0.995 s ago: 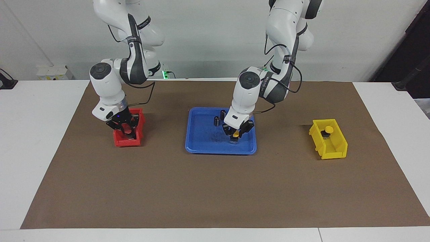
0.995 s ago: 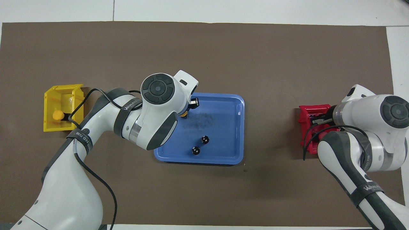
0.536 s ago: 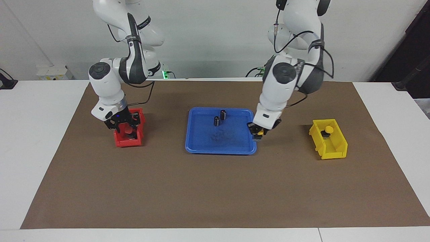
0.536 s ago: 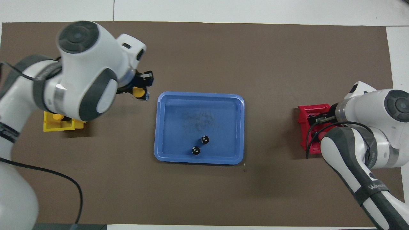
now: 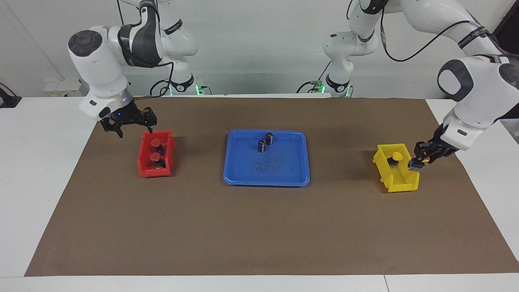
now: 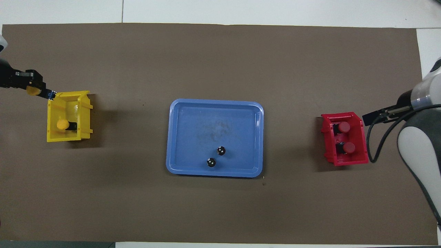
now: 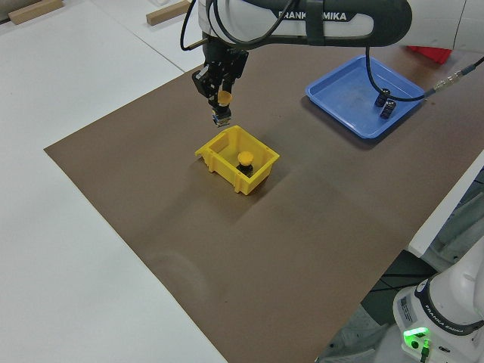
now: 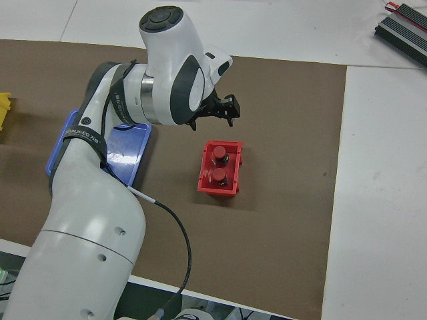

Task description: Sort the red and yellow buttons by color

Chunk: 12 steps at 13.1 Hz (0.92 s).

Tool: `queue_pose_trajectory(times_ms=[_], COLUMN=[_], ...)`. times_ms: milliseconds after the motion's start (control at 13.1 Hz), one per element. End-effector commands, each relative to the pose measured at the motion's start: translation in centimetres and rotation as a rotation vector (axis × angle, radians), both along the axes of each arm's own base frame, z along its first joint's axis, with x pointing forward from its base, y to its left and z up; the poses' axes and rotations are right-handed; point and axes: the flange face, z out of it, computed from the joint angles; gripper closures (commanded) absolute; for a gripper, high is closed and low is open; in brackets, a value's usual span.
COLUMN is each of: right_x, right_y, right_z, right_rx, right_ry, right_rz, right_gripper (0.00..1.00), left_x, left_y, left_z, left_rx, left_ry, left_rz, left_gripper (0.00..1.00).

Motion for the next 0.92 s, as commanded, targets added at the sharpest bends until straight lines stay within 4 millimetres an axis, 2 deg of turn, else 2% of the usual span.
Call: queue_pose_trajectory(times_ms=[0, 153, 383, 842], right_x=[-0.7, 0.5, 0.7, 1.2], right_y=[-1.4, -2.6, -2.5, -2.6], right_z=[4.5, 6.3, 8.6, 8.9], right_rx=[0.020, 0.025, 0.033, 0.029], right_ry=[0.013, -0.007, 0.001, 0.004], right_rz=[-0.046, -0.069, -0.070, -0.076], right_gripper=[0.01, 0.01, 0.01, 0.01], left_x=[-0.9, -1.3, -1.3, -2.0], left_y=[-0.9, -1.0, -1.6, -0.9], left_z=[-2.8, -4.8, -6.9, -11.5], left_rx=[-0.007, -0.004, -0.002, 0.006], left_ry=[-0.013, -0.017, -0.025, -0.055], left_rz=[-0.035, -0.036, -0.043, -0.053], left_gripper=[0.99, 0.99, 0.99, 0.99])
